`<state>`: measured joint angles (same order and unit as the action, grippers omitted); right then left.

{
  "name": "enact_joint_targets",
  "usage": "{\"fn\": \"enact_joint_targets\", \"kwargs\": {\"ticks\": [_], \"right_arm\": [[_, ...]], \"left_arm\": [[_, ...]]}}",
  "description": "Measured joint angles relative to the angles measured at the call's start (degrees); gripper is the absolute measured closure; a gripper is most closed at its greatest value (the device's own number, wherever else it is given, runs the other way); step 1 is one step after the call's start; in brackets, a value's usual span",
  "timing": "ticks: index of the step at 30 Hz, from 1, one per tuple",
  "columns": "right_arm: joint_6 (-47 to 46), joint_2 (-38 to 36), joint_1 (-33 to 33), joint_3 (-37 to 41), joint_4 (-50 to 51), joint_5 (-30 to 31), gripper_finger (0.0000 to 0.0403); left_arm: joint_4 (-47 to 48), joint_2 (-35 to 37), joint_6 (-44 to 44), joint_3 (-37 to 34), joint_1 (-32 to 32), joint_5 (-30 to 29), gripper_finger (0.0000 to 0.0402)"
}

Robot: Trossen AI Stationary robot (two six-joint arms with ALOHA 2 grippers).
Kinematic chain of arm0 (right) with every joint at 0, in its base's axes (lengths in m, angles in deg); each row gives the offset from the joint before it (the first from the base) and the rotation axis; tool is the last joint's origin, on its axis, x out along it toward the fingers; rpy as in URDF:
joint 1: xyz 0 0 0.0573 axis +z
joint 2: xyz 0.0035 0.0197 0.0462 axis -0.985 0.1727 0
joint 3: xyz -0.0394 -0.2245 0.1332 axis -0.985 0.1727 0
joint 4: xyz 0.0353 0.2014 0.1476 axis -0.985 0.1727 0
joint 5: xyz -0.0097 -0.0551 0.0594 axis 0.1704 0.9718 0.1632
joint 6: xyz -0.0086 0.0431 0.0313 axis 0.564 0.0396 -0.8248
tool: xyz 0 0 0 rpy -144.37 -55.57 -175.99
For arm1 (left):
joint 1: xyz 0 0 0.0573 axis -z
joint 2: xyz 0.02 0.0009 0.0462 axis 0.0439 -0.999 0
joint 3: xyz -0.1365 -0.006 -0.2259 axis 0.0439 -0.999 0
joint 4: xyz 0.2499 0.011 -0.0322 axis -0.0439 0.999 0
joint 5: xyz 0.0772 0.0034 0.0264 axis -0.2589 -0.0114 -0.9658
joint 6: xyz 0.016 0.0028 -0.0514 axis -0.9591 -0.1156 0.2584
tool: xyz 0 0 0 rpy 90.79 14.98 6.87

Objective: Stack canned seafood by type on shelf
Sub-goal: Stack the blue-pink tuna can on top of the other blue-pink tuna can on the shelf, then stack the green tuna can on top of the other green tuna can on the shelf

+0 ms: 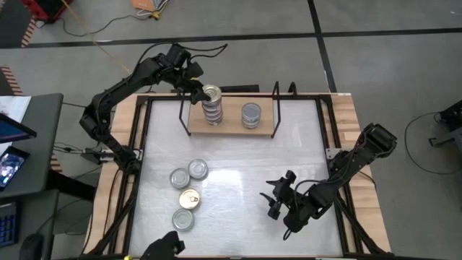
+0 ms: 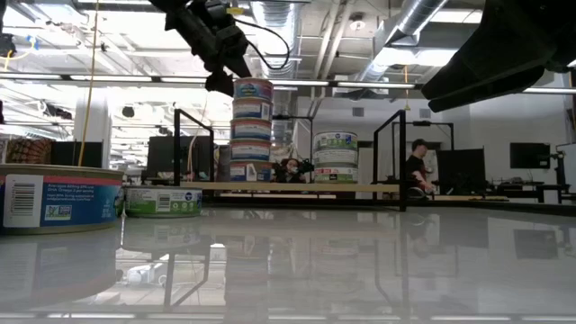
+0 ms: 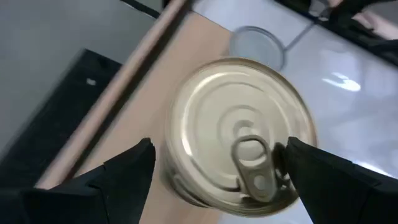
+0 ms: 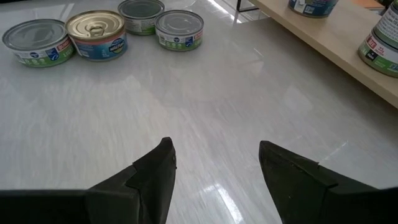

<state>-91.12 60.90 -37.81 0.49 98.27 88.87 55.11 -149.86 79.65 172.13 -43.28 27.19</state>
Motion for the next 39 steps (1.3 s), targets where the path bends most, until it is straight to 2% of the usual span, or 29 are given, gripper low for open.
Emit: {"fn": "enact_joint_targets", "kwargs": {"ticks": [6, 12, 16, 19, 22, 30, 34, 39], "right_arm": [[0.0, 0.0, 0.0, 0.0, 0.0, 0.0, 0.0143], [0.0, 0.0, 0.0, 0.0, 0.0, 0.0, 0.0143], [0.0, 0.0, 0.0, 0.0, 0.0, 0.0, 0.0143], [0.0, 0.0, 0.0, 0.0, 0.0, 0.0, 0.0143], [0.0, 0.0, 0.0, 0.0, 0.0, 0.0, 0.0143], [0.0, 0.0, 0.0, 0.0, -0.2, 0.2, 0.0143], [1.4, 0.0, -0.1, 0.0, -0.9, 1.7, 0.0143], [7.5, 0.0, -1.8, 0.0, -4.0, 2.0, 0.0143]], "left_arm": [[-3.1, 3.6, -1.3, -0.1, 0.0, -4.8, 0.0059], [-5.1, 8.5, -1.1, -0.1, 0.7, -4.6, 0.0059], [-3.1, 12.6, -2.4, -0.7, 4.1, -3.3, 0.0059], [-0.4, 15.7, -4.3, -2.5, 9.7, -3.2, 0.0063], [1.8, 18.4, -4.6, -5.2, 17.6, -5.9, 0.0068], [2.7, 22.8, 2.0, -17.8, 39.2, -21.9, 0.0072], [2.5, 23.1, 7.4, -24.2, 46.1, -27.3, 0.0072], [-0.8, 23.1, 14.2, -32.1, 52.7, -28.6, 0.0072]]}}
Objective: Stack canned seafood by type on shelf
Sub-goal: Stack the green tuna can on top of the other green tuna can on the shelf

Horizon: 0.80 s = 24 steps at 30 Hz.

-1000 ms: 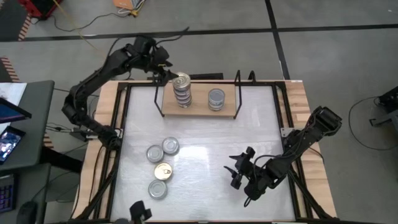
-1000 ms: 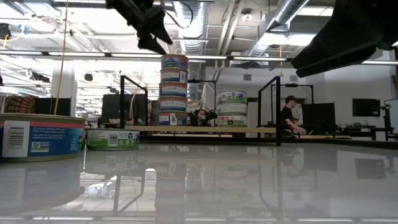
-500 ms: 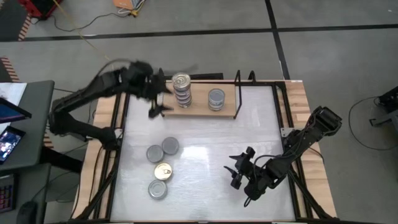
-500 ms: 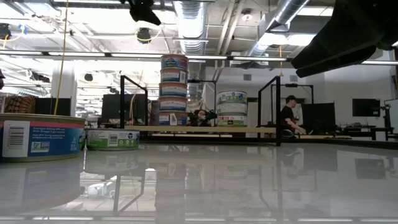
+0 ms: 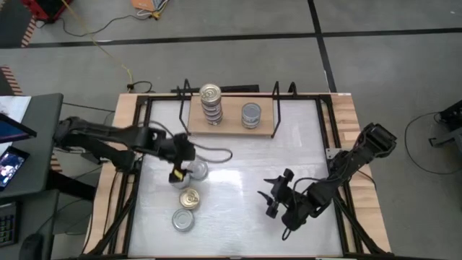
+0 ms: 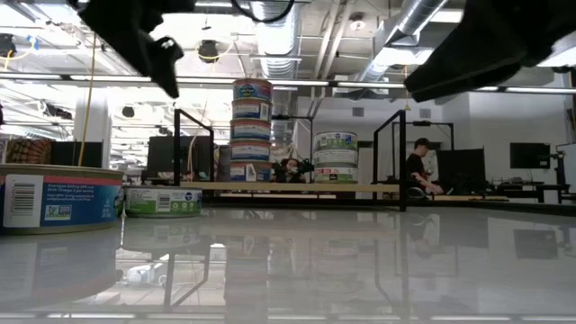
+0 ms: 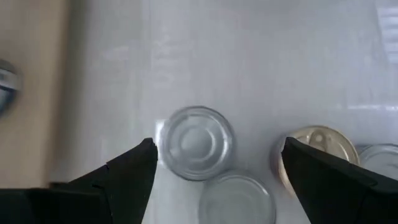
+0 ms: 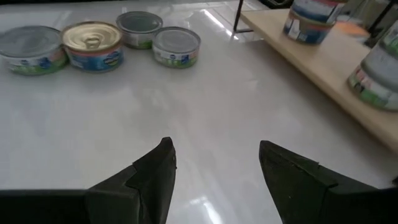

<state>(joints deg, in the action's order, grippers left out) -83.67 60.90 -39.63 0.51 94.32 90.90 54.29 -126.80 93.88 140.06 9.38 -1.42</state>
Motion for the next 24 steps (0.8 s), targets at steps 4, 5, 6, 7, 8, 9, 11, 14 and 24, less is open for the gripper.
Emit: {"fn": "enact_joint_targets", "kwargs": {"ticks": [4, 5, 6, 7, 8, 9, 11, 14, 24], "right_arm": [[4.4, 0.0, -2.0, 0.0, -1.1, -0.2, 0.0143], [5.4, 0.0, -2.5, 0.0, -1.1, -0.3, 0.0143], [6.1, 0.0, -2.9, 0.0, -1.1, -0.4, 0.0143], [6.9, 0.0, -3.4, 0.0, -1.2, -0.6, 0.0143], [7.8, 0.0, -3.8, 0.0, -1.3, -1.0, 0.0143], [8.8, 0.0, -4.3, 0.0, -1.4, -1.6, 0.0143], [11.0, 0.0, -5.3, 0.0, -1.9, -2.7, 0.0143], [15.2, 0.0, -7.0, 0.0, -4.0, -4.4, 0.0143], [31.6, 3.7, -14.2, 0.0, -16.8, -13.9, 0.0143]], "left_arm": [[-4.3, 0.0, 3.5, -5.3, 4.3, -4.0, 0.0072], [-5.3, 0.0, 4.5, -6.3, 5.2, -5.1, 0.0072], [-6.2, 0.0, 5.6, -7.2, 5.9, -5.9, 0.0072], [-7.1, 0.0, 6.7, -8.1, 6.5, -6.7, 0.0072], [-7.8, 0.0, 7.7, -9.0, 7.0, -7.0, 0.0072], [-8.6, 0.0, 8.7, -9.9, 7.4, -7.4, 0.0072], [-9.8, 0.0, 10.8, -11.3, 8.4, -8.1, 0.0072], [-12.5, 0.0, 13.5, -13.7, 9.9, -10.0, 0.0072], [-18.8, 0.0, 21.1, -18.4, 15.3, -19.2, 0.0072]]}}
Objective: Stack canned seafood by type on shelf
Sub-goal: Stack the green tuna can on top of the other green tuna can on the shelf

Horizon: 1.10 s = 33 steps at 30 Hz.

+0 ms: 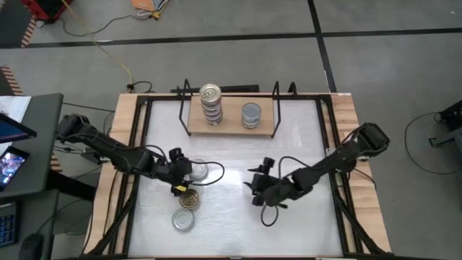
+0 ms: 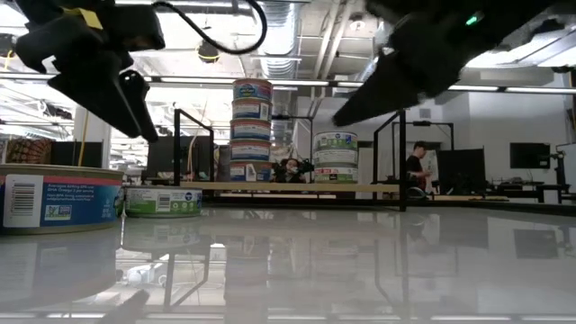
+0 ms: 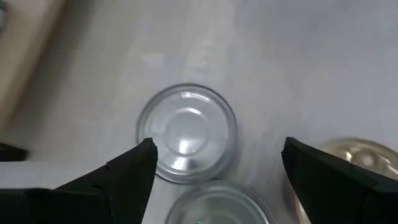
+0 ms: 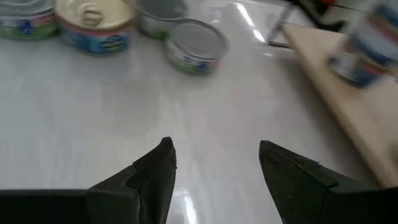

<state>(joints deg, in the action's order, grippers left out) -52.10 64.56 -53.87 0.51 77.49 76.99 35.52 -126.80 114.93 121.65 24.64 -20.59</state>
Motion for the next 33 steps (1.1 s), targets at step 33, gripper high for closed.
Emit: {"fn": "enact_joint_targets", "kwargs": {"ticks": [33], "right_arm": [[16.0, 6.4, -10.1, -0.4, -14.6, -15.3, 0.0143]], "left_arm": [[-3.3, -13.2, 7.0, 0.0, -5.9, -9.1, 0.0072]]}}
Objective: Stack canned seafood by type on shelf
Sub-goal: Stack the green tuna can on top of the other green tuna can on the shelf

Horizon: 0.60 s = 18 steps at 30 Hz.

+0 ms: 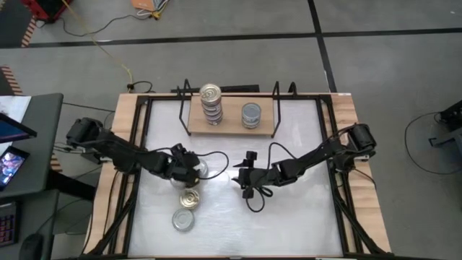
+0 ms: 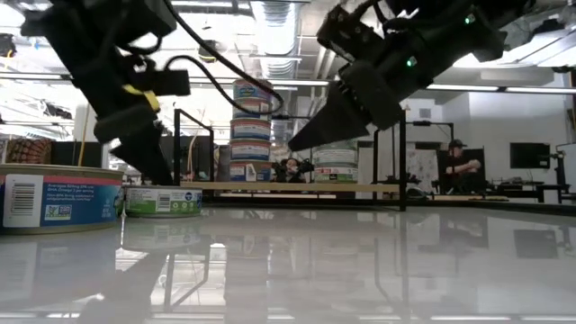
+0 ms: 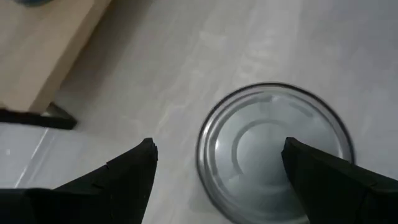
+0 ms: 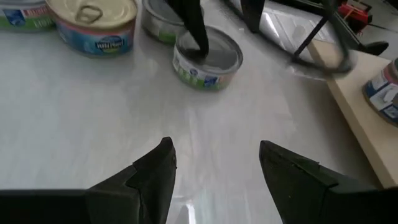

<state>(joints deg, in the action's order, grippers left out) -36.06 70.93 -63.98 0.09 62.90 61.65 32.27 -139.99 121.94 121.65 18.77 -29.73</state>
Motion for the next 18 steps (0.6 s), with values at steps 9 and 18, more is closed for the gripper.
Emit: {"fn": "enact_joint_targets", "kwargs": {"ticks": [9, 18], "right_arm": [[-3.2, -5.5, 0.8, 0.0, 6.7, 0.5, 0.0143], [-9.4, -10.5, 4.4, 0.0, 18.4, 0.5, 0.0143]], "left_arm": [[-22.7, -8.5, -16.8, 0.2, -3.1, 2.9, 0.0072], [-37.0, -11.4, -29.2, 3.7, -4.7, 6.0, 0.0072]]}}
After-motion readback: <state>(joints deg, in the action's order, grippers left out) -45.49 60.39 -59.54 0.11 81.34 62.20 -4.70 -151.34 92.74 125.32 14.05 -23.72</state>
